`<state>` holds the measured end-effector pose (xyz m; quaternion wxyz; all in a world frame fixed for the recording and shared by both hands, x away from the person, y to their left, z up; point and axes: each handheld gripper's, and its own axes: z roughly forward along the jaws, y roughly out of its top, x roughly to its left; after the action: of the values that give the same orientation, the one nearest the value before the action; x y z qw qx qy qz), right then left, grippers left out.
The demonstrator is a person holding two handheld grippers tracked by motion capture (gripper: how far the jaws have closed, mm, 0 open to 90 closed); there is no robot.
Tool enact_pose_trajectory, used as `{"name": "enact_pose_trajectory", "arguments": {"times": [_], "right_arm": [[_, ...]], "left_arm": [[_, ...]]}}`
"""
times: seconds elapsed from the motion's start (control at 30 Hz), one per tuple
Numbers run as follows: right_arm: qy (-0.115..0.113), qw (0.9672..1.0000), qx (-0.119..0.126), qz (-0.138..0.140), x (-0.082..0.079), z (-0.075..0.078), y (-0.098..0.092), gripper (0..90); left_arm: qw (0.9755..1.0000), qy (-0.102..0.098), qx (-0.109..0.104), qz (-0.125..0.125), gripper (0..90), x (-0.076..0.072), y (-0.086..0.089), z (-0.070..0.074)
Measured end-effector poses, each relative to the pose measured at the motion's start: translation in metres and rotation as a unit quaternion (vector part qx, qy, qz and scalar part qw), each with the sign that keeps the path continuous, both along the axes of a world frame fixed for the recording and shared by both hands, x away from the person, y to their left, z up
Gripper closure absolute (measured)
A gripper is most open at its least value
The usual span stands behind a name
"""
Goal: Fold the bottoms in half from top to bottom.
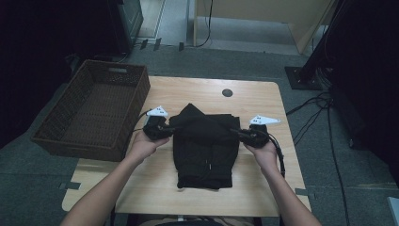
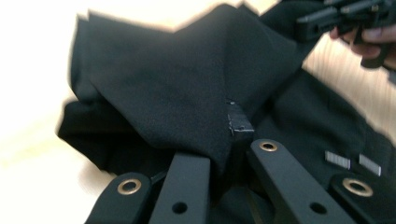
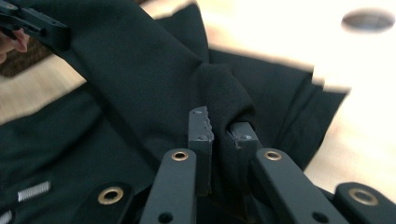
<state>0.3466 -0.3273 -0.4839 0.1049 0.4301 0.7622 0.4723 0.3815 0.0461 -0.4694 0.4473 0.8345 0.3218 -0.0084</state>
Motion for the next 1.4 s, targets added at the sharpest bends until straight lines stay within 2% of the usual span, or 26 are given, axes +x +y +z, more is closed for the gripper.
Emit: {"name": "enact_pose_trajectory", "arguments": {"times": [0.13,0.23,0.27,0.33,0.37,0.43,0.5,0.57,0.67,0.73,0.8,0.87,1.0,1.1,1.13,1.2,1.23,1.27,1.33,1.4], "right_arm": [[0.032,0.9994,-0.014,0.001,-0.007,-0.016,0.001,81.4],[0.036,0.9991,-0.022,0.002,-0.008,-0.023,0.002,82.0],[0.041,0.9989,-0.025,0.0,-0.007,-0.027,0.003,83.2],[0.047,0.9987,-0.02,-0.006,-0.004,-0.029,0.003,83.7],[0.049,0.9985,-0.023,-0.007,-0.003,-0.03,0.004,83.9],[0.038,0.9986,-0.035,-0.009,0.001,-0.031,0.006,84.3],[0.031,0.9985,-0.042,-0.016,0.008,-0.031,0.007,84.3],[0.024,0.9983,-0.049,-0.022,0.015,-0.031,0.008,84.3],[0.019,0.9982,-0.045,-0.034,0.026,-0.033,0.008,83.7],[0.022,0.9983,-0.039,-0.037,0.031,-0.033,0.007,82.5],[0.029,0.9984,-0.03,-0.039,0.031,-0.031,0.005,79.0],[0.028,0.9984,-0.033,-0.037,0.028,-0.029,0.003,74.9],[0.026,0.9985,-0.027,-0.039,0.025,-0.026,-0.002,71.0],[0.027,0.9986,-0.024,-0.04,0.024,-0.024,-0.003,68.1],[0.024,0.9987,-0.018,-0.04,0.024,-0.023,-0.003,64.8],[0.021,0.9988,-0.019,-0.039,0.025,-0.022,-0.002,62.8],[0.024,0.9987,-0.016,-0.042,0.028,-0.021,0.001,58.4],[0.022,0.9988,-0.016,-0.04,0.03,-0.02,0.002,57.9],[0.02,0.9989,-0.008,-0.041,0.034,-0.02,0.005,56.7],[0.024,0.9988,0.0,-0.043,0.037,-0.02,0.006,56.4]], "left_arm": [[0.9994,0.02,0.026,-0.013,88.7,-0.007,-0.006,-0.017],[0.9987,0.029,0.036,-0.019,88.6,-0.007,-0.009,-0.024],[0.9982,0.038,0.043,-0.017,88.7,-0.005,-0.013,-0.029],[0.998,0.04,0.046,-0.014,88.7,-0.002,-0.015,-0.033],[0.998,0.04,0.047,-0.012,88.7,0.0,-0.015,-0.035],[0.9979,0.043,0.049,-0.006,88.7,0.007,-0.017,-0.038],[0.9982,0.044,0.041,0.008,88.7,0.015,-0.017,-0.04],[0.9983,0.039,0.04,0.018,88.6,0.023,-0.017,-0.04],[0.998,0.042,0.037,0.03,87.0,0.033,-0.018,-0.04],[0.9979,0.049,0.03,0.029,78.4,0.033,-0.016,-0.036],[0.9983,0.045,0.032,0.019,66.5,0.031,-0.013,-0.031],[0.9985,0.04,0.03,0.02,58.5,0.028,-0.007,-0.024],[0.999,0.029,0.013,0.031,52.6,0.027,0.009,-0.011],[0.9987,0.029,0.005,0.041,50.8,0.03,0.015,-0.006],[0.9983,0.022,0.007,0.054,49.3,0.036,0.016,-0.001],[0.9981,0.025,0.007,0.055,49.3,0.041,0.015,0.0],[0.9977,0.033,0.012,0.058,49.0,0.051,0.01,0.001],[0.9975,0.04,0.014,0.056,49.0,0.057,0.006,0.0],[0.9973,0.047,0.016,0.055,50.4,0.062,0.003,-0.001],[0.9969,0.066,0.006,0.043,61.2,0.071,-0.002,-0.006]]}}
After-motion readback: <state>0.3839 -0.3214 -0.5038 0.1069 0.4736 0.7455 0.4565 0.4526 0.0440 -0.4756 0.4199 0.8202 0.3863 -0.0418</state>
